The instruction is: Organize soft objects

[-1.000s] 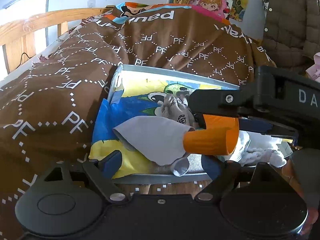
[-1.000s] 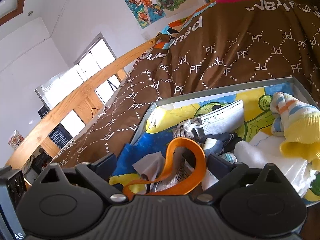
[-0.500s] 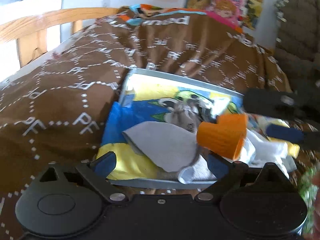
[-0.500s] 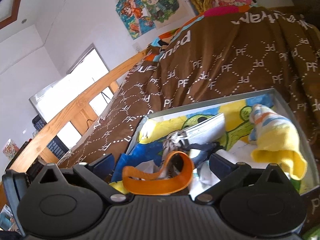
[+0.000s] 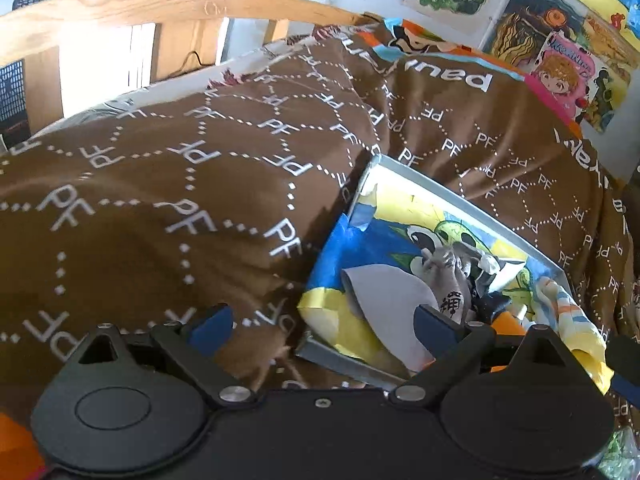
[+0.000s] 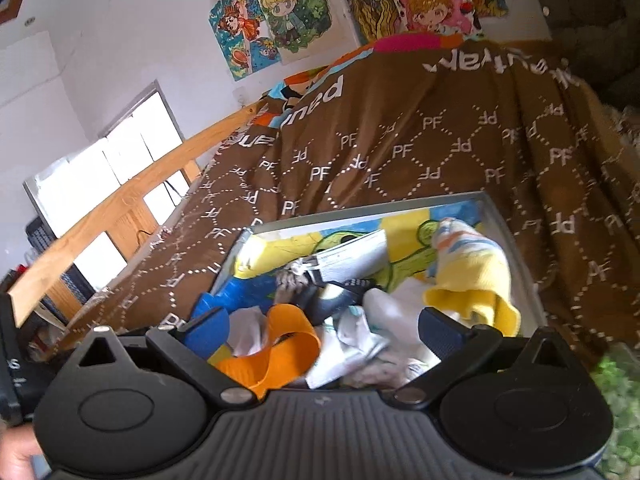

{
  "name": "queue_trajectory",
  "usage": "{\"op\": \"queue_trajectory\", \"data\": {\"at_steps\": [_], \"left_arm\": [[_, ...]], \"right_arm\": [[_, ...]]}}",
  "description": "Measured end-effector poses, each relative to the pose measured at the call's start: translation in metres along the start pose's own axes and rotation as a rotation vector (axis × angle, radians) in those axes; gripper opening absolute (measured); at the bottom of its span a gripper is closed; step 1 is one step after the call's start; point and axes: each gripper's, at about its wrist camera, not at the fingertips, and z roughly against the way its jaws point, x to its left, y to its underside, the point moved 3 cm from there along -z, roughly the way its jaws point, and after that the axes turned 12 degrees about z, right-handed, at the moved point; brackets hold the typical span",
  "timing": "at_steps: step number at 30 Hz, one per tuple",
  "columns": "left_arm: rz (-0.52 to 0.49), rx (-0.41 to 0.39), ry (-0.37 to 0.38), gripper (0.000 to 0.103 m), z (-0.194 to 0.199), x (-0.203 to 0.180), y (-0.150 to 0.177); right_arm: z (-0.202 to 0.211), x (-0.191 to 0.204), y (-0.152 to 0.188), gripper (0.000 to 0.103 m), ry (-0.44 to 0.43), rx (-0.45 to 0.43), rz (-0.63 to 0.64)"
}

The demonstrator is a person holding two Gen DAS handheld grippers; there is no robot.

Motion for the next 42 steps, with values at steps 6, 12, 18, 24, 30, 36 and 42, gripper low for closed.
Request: {"op": "queue_trajectory", "data": {"at_steps": [6, 12, 18, 24, 30, 36, 42], "left_arm": [[-0.054, -0.075, 0.069, 0.098, 0.027, 0.002, 0.011], [-0.123, -0.128, 0.134, 0.101, 0.057, 0.001, 0.022], [-0.167, -0.164, 0.181, 0.102, 0.09, 0.007, 0.032], [-0.177, -0.169, 0.202, 0.102, 0.117, 0.024, 0.047], [-0.184, -0.168, 0.214, 0.102, 0.138, 0.04, 0.064], [-0.242, -0.209, 0.246, 0.102, 0.16, 0.049, 0.081], [-0.294, -0.228, 0.275, 0.102, 0.181, 0.06, 0.095]], "right_arm": [[0.022, 0.011, 0.011, 0.103, 0.065, -0.045, 0.044], [0.048, 0.019, 0.02, 0.103, 0.105, -0.086, 0.063], [0.084, 0.03, 0.037, 0.103, 0.156, -0.129, 0.086], [0.12, 0.047, 0.06, 0.103, 0.191, -0.181, 0.108], [0.146, 0.06, 0.08, 0.103, 0.227, -0.232, 0.123], [0.163, 0.071, 0.096, 0.103, 0.247, -0.267, 0.142], [0.173, 0.08, 0.114, 0.103, 0.251, -0.238, 0.115]]}}
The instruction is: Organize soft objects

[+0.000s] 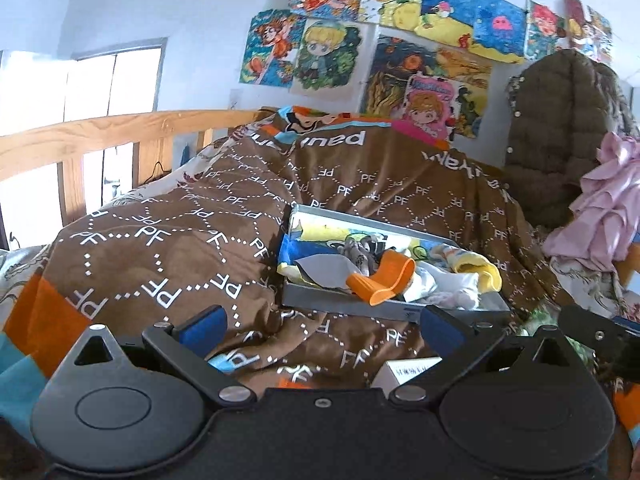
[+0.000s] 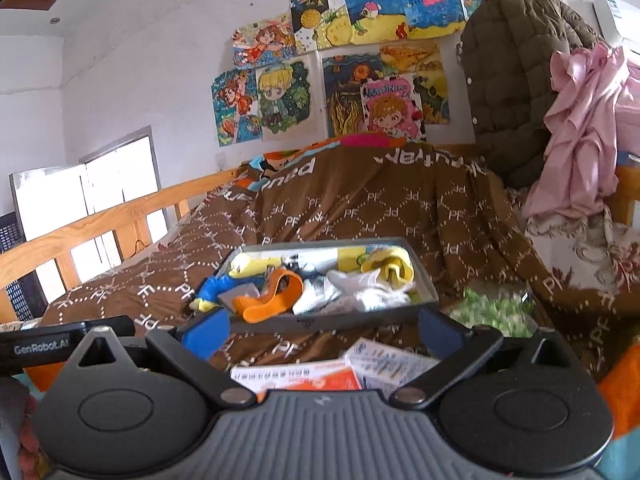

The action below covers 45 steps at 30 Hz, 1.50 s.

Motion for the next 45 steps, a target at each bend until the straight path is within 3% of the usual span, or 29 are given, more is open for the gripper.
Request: {"op": "queue_trajectory", "data": {"at_steps": [15, 33, 38, 45], "left_arm": [[-0.038, -0.06, 0.027, 0.102, 0.052, 0.004, 0.018], [-0.077, -0.094, 0.055, 0.102, 0.073, -0.006, 0.028], [-0.079, -0.101, 0.041, 0.102, 0.082, -0.003, 0.033], [-0.081, -0.13, -0.027, 0.102, 0.095, 0.001, 0.048]], "right_arm": [[0.053, 0.011, 0.022, 0.103, 0.067, -0.021, -0.003], [0.07, 0.005, 0.028, 0.103, 0.106, -0.08, -0.026], [0.074, 0.004, 0.032, 0.103, 0.106, -0.087, -0.036], [0.076, 0.01, 0.043, 0.103, 0.112, -0.033, -0.042]]}}
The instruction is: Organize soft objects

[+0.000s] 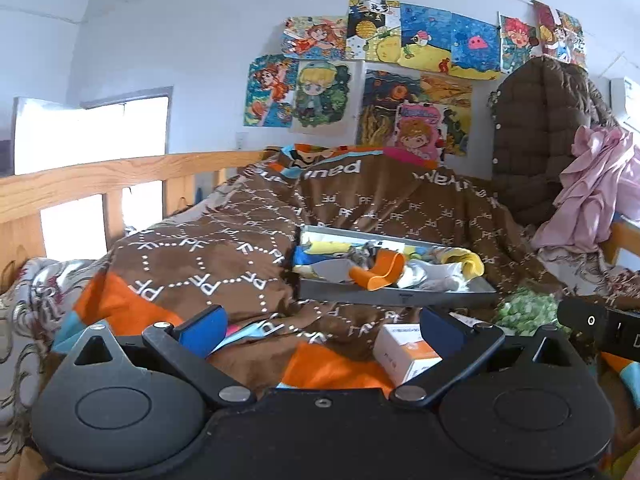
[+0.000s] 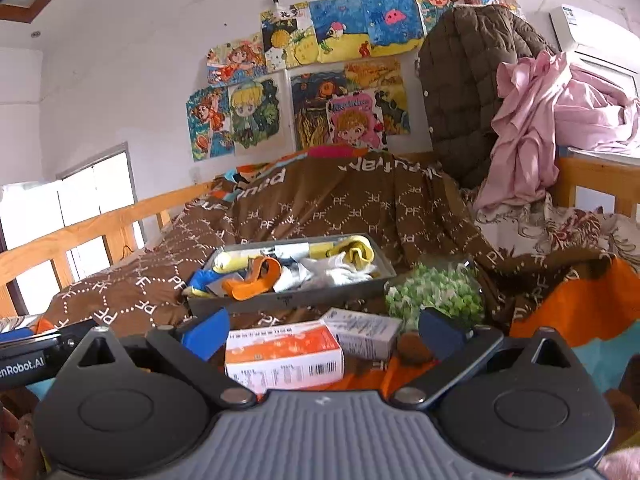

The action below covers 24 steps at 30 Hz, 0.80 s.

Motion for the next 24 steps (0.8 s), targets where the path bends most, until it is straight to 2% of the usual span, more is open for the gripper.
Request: {"op": "queue_trajectory", "data": {"at_steps": [5, 10, 14, 19, 24], "left_arm": [[-0.014, -0.031, -0.025, 0.102, 0.011, 0.008, 0.005], [-0.052, -0.073, -0.042, 0.102, 0.018, 0.019, 0.006], [-0.037, -0.056, -0.017, 0.102, 0.017, 0.027, 0.008], [-0.04, 0.015, 0.046, 0.102, 0.004, 0.034, 0.012], [-0.064, 0.023, 0.056, 0.102, -0.007, 0.044, 0.01]], "right_arm": [[0.004, 0.003, 0.006, 0.103, -0.005, 0.033, -0.01], [0.004, 0.011, 0.008, 0.103, 0.032, 0.039, 0.001], [0.0, 0.017, 0.01, 0.103, 0.036, 0.047, -0.001], [-0.002, 0.026, 0.012, 0.103, 0.025, 0.038, 0.038], [-0.008, 0.024, 0.012, 0.103, 0.03, 0.044, 0.027]]}}
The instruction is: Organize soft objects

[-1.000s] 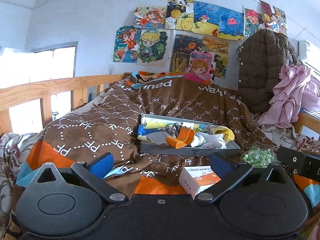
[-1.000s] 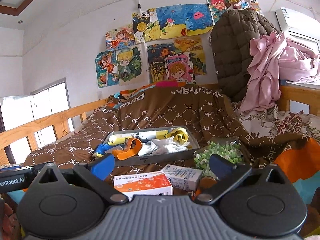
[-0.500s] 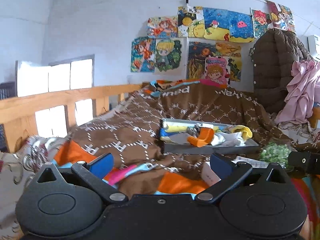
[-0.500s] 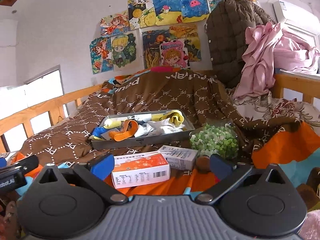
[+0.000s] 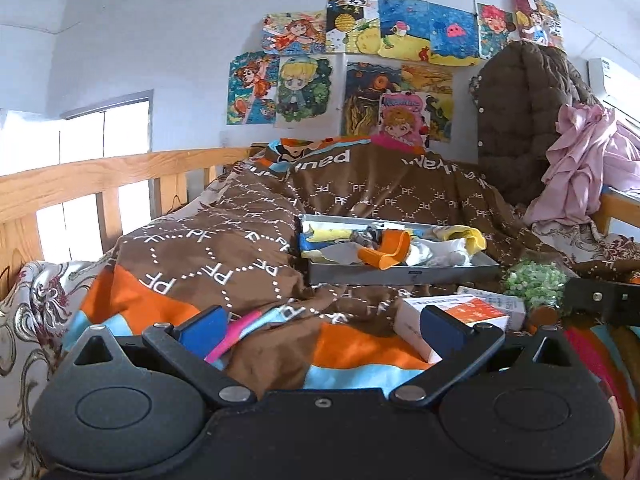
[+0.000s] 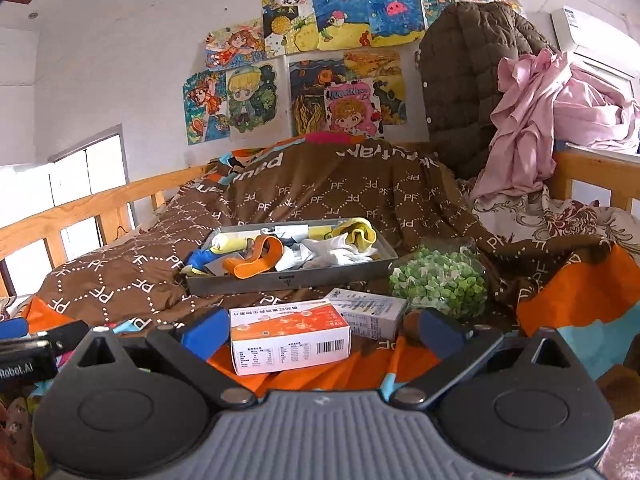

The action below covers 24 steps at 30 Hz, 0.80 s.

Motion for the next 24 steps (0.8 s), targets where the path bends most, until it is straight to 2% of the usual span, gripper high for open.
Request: {"op": "queue_trajectory", "data": {"at_steps": [4, 9, 16, 21, 24], "left_arm": [[0.027, -0.006, -0.006, 0.102, -0.008, 0.007, -0.002], [0.04, -0.055, 0.009, 0.102, -0.005, 0.015, 0.001], [0.09, -0.013, -0.07, 0.102, -0.022, 0.028, 0.003], [0.086, 0.033, -0.092, 0.102, -0.028, 0.033, 0.01], [0.072, 0.032, -0.09, 0.102, -0.03, 0.031, 0.013]], "right_arm": [[-0.01, 0.006, 0.002, 0.103, 0.0, 0.036, 0.013], [-0.025, 0.018, 0.007, 0.103, -0.006, 0.071, -0.006], [-0.035, 0.04, 0.015, 0.103, 0.001, 0.072, 0.037], [-0.039, 0.037, 0.017, 0.103, 0.008, 0.078, 0.021], [-0.042, 0.032, 0.02, 0.103, 0.012, 0.091, 0.0]]}}
